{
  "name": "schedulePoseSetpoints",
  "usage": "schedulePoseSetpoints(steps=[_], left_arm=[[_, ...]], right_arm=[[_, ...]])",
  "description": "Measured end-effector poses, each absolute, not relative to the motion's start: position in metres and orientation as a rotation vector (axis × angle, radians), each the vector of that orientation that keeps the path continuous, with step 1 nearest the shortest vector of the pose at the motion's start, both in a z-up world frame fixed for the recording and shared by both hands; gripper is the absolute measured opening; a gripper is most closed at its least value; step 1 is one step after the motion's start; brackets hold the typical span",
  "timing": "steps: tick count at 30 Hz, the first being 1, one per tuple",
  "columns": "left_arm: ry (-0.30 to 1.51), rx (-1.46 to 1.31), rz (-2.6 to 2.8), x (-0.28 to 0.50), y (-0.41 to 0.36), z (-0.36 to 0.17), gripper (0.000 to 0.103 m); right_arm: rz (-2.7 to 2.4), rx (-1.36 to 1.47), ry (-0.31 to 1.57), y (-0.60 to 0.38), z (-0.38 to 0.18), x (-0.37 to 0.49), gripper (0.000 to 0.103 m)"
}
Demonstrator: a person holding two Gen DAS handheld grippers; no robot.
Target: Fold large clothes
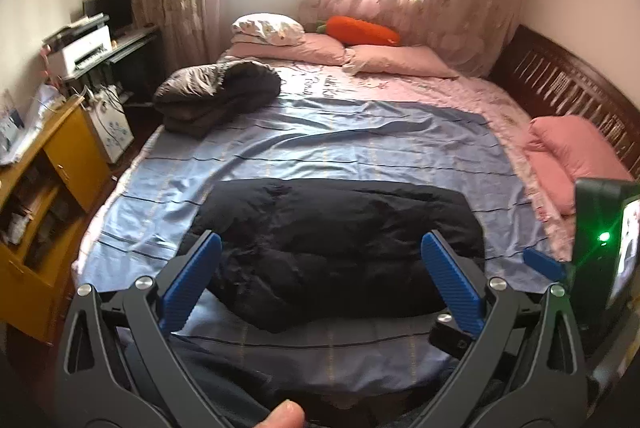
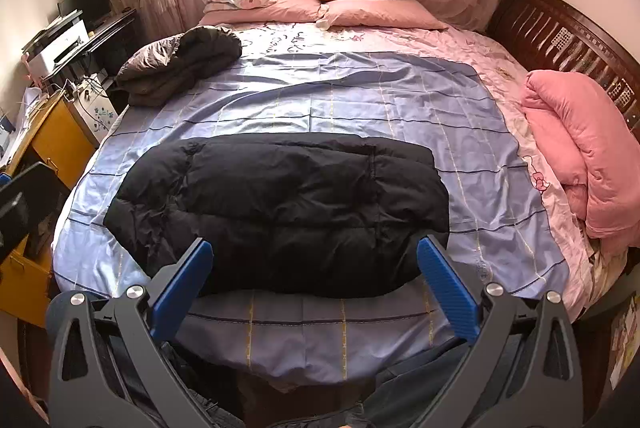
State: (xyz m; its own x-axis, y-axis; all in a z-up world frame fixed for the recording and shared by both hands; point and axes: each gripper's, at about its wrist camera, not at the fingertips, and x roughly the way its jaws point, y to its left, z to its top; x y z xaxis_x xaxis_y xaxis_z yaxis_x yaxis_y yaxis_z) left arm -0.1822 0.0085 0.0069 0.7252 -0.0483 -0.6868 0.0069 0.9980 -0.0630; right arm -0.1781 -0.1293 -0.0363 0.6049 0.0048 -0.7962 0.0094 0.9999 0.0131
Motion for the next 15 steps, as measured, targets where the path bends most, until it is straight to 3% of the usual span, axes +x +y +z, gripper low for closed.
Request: schedulePoseSetpoints(steps=[15], left_arm=[[0.797,-0.056,-0.058,-0.1787,0.0046,-0.0008,0.101]], right_arm=[[-0.009,0.019,0.922,-0.1284,-0.0381,-0.1804,0.102]])
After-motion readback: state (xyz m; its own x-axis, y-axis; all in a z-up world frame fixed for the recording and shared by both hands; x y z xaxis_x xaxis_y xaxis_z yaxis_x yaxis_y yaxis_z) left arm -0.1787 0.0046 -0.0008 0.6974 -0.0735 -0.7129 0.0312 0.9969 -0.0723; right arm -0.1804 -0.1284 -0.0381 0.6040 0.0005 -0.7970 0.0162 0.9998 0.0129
